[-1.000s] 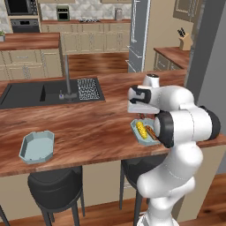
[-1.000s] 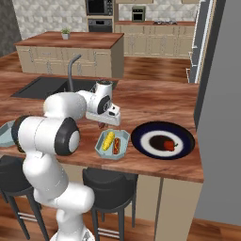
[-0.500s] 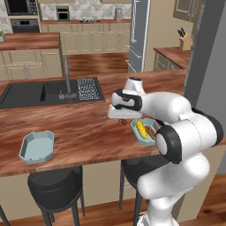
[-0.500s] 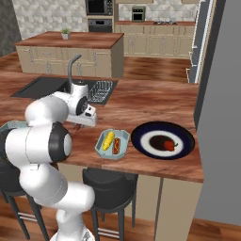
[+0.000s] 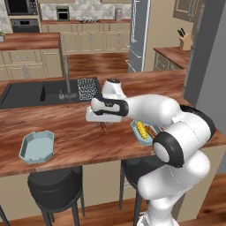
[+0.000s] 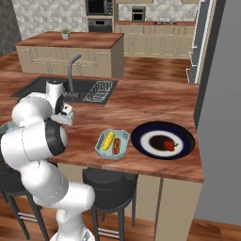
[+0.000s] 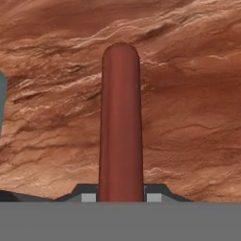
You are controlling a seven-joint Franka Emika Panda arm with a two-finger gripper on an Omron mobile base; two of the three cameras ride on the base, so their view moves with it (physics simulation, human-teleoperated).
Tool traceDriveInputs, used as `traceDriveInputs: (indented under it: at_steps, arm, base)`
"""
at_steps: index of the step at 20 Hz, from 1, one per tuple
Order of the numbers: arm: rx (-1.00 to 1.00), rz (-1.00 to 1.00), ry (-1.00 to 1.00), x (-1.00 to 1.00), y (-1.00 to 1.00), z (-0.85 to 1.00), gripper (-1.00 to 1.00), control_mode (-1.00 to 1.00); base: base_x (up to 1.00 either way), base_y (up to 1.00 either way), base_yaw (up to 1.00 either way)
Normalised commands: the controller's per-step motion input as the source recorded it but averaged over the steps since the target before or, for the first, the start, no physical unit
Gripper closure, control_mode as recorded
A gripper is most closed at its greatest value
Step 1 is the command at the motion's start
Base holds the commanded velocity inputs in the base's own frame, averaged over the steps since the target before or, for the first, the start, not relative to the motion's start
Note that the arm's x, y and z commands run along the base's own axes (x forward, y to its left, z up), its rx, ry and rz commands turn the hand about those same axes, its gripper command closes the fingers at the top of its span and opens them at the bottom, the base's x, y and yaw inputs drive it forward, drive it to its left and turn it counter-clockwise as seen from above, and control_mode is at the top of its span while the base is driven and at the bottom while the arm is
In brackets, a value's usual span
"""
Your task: Place one cooked food and one vegetable from the large plate to each tupperware container.
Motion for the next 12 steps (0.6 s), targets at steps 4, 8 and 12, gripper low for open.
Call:
traceDriveInputs:
  at_steps: [4,8,12]
  arm:
    - [0.07,-0.01,0.02,-0.14,1.0,0.0,1.0,-1.0]
    - [0.08,-0.01,0.02,-0.15,1.0,0.0,1.0,-1.0]
    - [0.1,-0.02,0.0,-0.13,0.94,0.0,1.0,-1.0]
  base:
    - [0.0,0.0,0.0]
    - [0.0,0.0,0.0]
    - [0.0,0.0,0.0]
